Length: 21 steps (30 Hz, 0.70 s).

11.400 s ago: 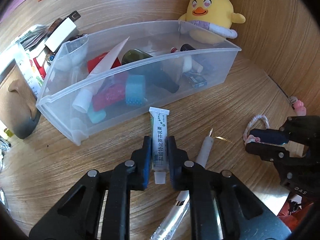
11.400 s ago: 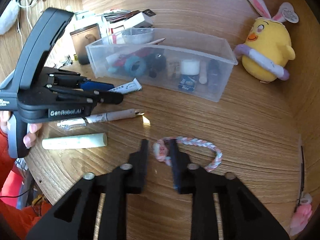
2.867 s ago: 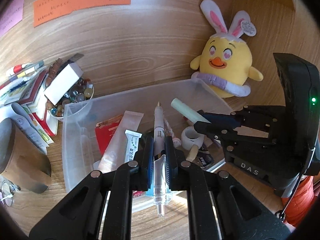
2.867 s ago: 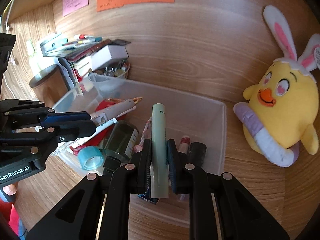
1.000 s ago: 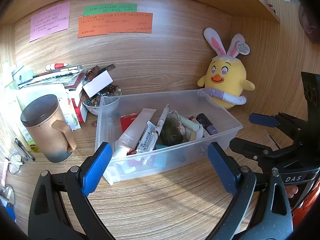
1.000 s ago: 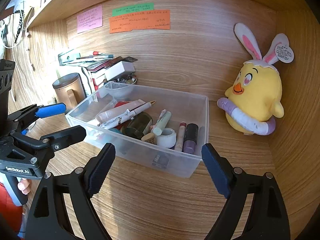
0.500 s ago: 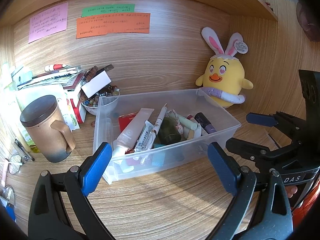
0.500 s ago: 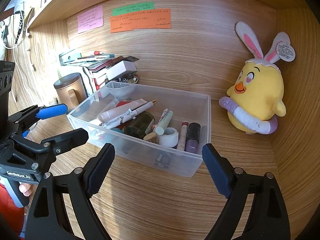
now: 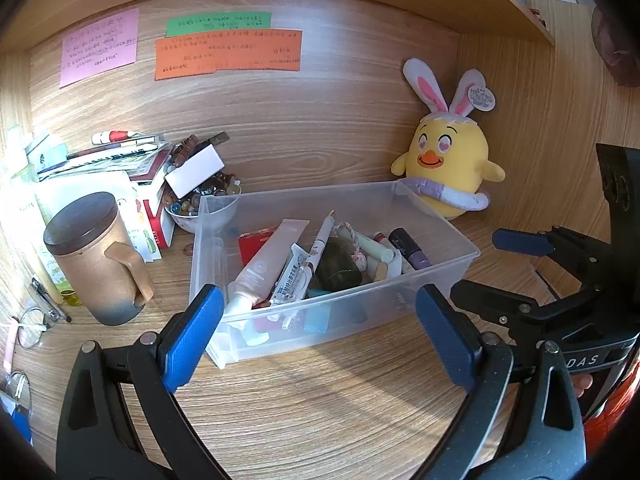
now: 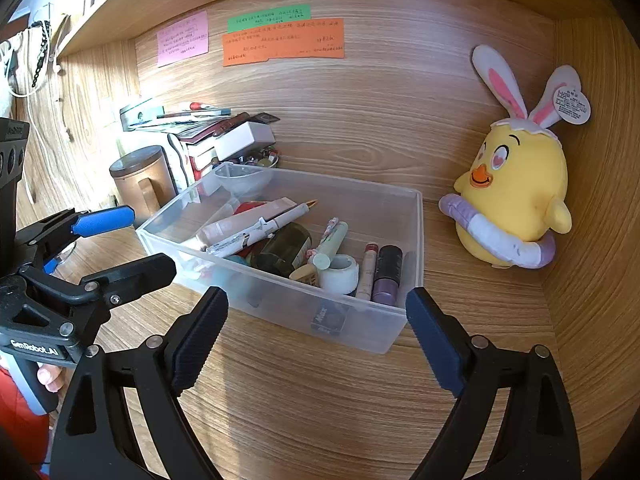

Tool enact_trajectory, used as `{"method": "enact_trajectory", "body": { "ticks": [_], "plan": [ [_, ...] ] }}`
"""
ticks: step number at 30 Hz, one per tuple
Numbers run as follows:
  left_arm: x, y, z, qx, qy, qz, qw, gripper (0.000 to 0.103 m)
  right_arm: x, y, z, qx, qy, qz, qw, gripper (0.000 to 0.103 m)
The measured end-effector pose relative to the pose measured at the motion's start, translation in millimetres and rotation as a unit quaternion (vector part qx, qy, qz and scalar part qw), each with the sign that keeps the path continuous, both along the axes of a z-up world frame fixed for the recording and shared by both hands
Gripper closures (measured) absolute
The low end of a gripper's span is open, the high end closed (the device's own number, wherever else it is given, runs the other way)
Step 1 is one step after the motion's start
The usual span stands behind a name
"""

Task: Organize objects

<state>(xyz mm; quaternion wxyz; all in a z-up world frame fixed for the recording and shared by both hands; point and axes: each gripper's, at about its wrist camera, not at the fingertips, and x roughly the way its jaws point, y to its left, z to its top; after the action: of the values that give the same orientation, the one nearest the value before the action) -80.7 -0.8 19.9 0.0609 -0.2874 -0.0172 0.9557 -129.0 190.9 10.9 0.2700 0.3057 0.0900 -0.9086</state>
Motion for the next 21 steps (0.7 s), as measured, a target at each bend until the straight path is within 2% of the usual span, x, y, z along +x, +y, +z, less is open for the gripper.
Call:
{"method": "enact_trajectory", "body": {
  "ticks": [21],
  "plan": [
    [1.0, -0.8, 0.1, 0.005, -0.002, 0.000, 1.0000, 0.004, -0.8, 4.4, 0.0, -0.003, -0.003, -0.004, 1.000, 0.013]
  ]
}}
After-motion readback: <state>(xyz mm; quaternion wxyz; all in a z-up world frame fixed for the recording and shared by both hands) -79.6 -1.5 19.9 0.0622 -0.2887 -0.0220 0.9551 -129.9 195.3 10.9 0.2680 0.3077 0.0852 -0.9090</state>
